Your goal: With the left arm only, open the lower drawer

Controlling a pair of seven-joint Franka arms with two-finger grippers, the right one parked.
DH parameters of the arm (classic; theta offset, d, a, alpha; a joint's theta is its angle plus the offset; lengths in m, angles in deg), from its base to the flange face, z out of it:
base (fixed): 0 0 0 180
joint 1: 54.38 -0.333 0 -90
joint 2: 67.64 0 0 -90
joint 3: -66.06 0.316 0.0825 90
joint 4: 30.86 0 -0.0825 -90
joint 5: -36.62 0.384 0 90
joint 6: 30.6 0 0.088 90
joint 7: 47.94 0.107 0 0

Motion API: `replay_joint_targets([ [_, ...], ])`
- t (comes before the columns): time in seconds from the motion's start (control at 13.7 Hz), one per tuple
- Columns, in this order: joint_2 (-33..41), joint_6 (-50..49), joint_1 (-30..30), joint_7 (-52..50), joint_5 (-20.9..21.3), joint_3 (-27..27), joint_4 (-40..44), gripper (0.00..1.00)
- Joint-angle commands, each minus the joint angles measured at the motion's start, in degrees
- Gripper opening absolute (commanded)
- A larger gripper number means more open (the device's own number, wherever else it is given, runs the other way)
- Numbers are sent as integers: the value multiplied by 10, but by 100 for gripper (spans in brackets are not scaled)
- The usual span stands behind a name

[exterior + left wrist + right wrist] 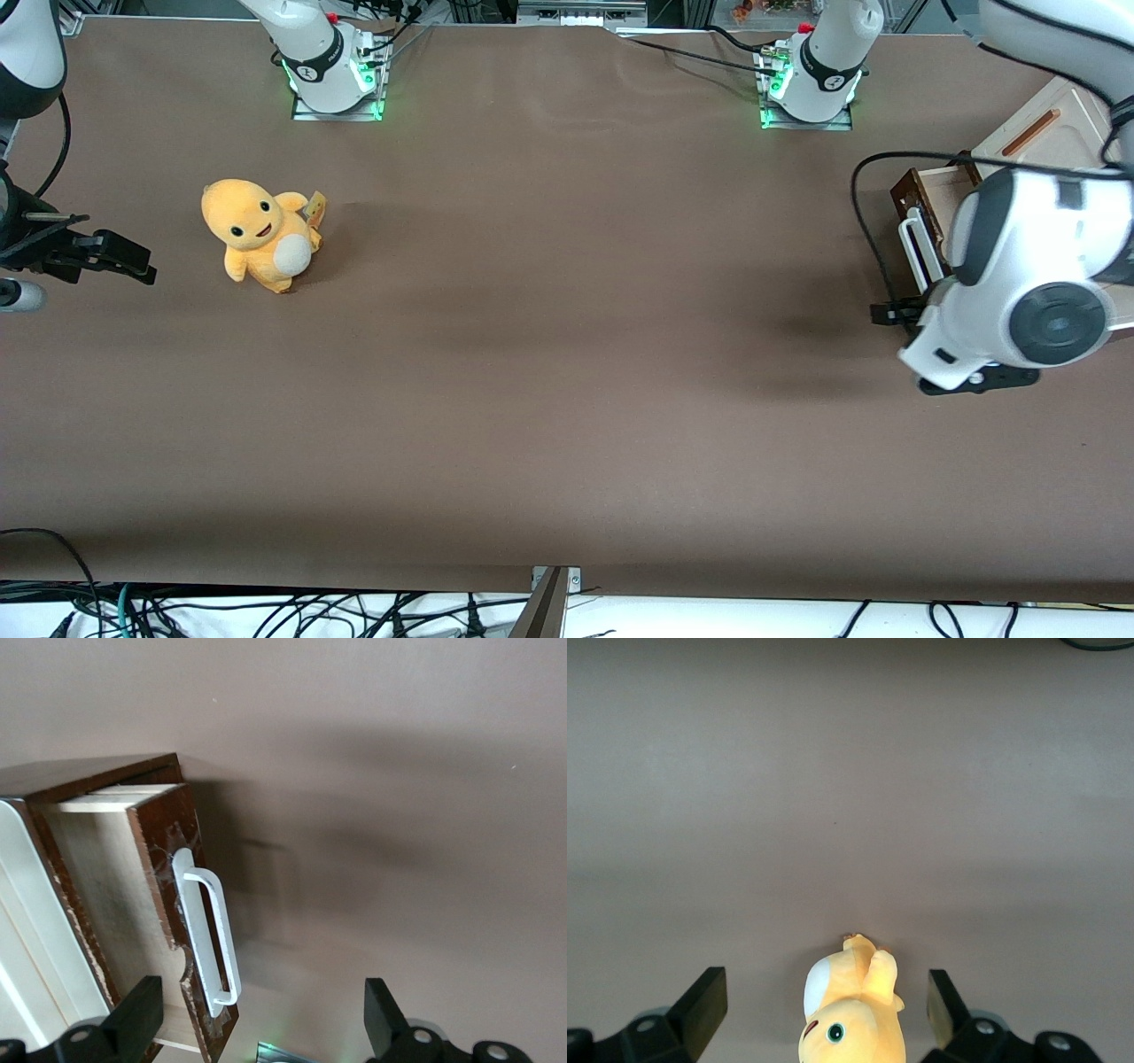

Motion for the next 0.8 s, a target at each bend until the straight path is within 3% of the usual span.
replay_joint_targets([
  [0.0, 7, 1, -12, 36, -72, 12, 42, 100],
  [0.29, 17, 1, -8, 106, -123, 64, 54, 100],
  [0.73, 17, 9, -13, 109, -132, 69, 51, 100],
])
